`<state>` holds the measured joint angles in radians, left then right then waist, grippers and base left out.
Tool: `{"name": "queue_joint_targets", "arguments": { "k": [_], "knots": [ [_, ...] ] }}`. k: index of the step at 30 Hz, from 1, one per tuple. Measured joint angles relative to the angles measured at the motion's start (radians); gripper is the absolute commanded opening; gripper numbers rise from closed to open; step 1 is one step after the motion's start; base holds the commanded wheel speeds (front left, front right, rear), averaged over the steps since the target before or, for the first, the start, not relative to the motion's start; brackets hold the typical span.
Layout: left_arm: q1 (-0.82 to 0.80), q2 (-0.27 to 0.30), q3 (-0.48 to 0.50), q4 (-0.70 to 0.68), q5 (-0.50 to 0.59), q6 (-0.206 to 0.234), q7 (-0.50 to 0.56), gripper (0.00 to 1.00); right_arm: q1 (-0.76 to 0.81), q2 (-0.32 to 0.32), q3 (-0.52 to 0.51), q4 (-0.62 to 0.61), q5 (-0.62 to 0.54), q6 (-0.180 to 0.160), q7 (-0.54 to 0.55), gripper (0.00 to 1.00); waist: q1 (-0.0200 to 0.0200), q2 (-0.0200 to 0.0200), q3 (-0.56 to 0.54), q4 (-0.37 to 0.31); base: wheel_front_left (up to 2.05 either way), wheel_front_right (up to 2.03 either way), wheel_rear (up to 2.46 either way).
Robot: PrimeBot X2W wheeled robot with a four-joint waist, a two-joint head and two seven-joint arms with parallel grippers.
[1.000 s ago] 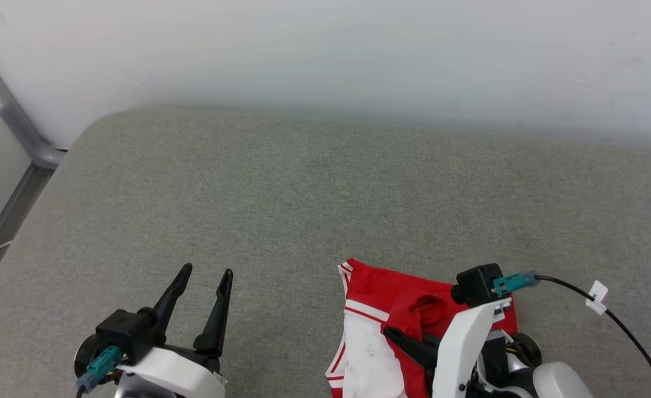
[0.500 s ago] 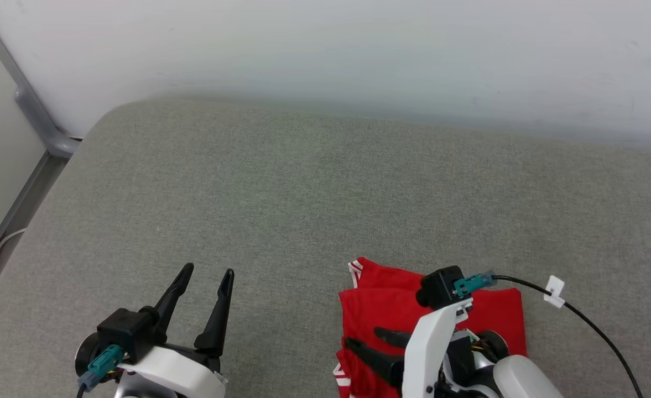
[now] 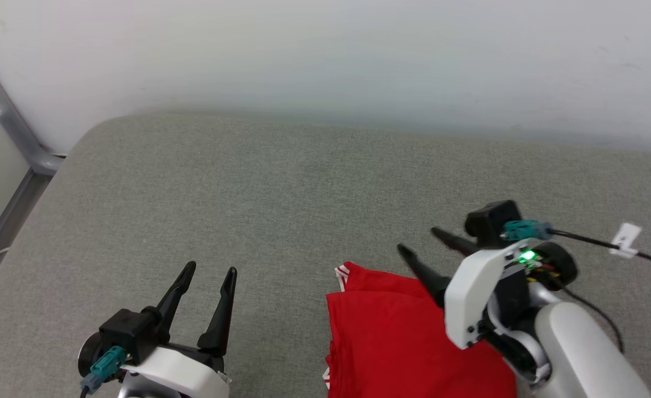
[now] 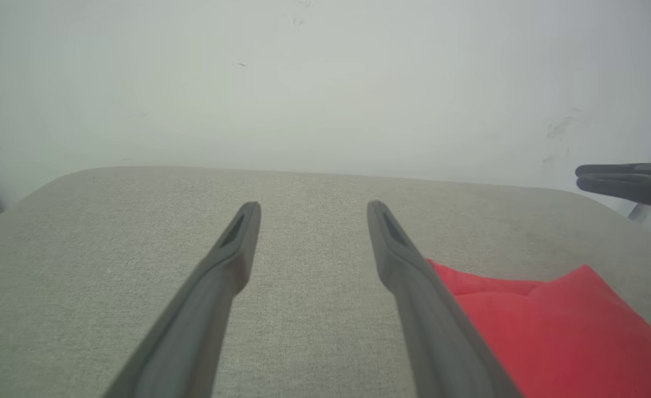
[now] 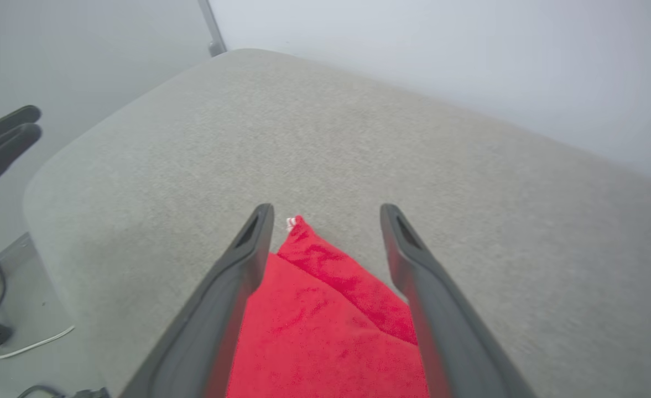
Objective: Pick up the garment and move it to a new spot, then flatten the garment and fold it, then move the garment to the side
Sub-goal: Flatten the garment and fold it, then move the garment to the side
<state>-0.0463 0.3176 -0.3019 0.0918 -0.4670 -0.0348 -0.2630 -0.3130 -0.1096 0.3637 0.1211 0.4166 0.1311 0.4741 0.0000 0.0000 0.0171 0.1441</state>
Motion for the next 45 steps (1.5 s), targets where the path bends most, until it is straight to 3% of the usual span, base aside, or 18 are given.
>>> {"name": "queue_joint_targets", "arguments": {
  "k": [7, 14, 18, 27, 35, 45],
  "knots": [
    [0.003, -0.017, 0.011, -0.013, 0.016, -0.001, 0.000, 1.00, -0.032, -0.182, -0.092, -0.017, -0.181, 0.000, -0.193, 1.00, 0.0000, 0.0001, -0.001, -0.021, 0.00, 0.00, 0.00],
    [0.010, -0.043, 0.029, -0.031, 0.042, -0.011, 0.000, 1.00, 0.013, -0.241, -0.241, -0.029, -0.259, 0.000, -0.344, 1.00, 0.0000, 0.0000, 0.004, -0.041, 0.00, 0.00, 0.00],
    [0.014, -0.056, 0.045, -0.036, 0.054, -0.021, 0.000, 1.00, 0.078, -0.233, -0.333, -0.060, -0.259, 0.000, -0.400, 1.00, 0.0000, 0.0000, 0.010, -0.046, 0.00, 0.00, 0.00],
    [0.051, -0.109, 0.101, -0.070, 0.090, -0.051, 0.000, 1.00, 0.264, -0.124, -0.453, -0.199, -0.235, 0.000, -0.467, 1.00, 0.0000, 0.0001, 0.022, -0.058, 0.00, 0.00, 0.00],
    [0.064, -0.151, 0.146, -0.088, 0.149, -0.075, 0.000, 1.00, 0.362, -0.035, -0.470, -0.236, -0.271, 0.000, -0.519, 1.00, 0.0000, 0.0001, 0.022, -0.054, 0.00, 0.00, 0.00],
    [0.069, -0.173, 0.165, -0.080, 0.181, -0.090, 0.000, 1.00, 0.375, -0.018, -0.464, -0.220, -0.277, 0.000, -0.524, 1.00, 0.0000, 0.0000, 0.026, -0.058, 0.00, 0.00, 0.00]
  ]
}}
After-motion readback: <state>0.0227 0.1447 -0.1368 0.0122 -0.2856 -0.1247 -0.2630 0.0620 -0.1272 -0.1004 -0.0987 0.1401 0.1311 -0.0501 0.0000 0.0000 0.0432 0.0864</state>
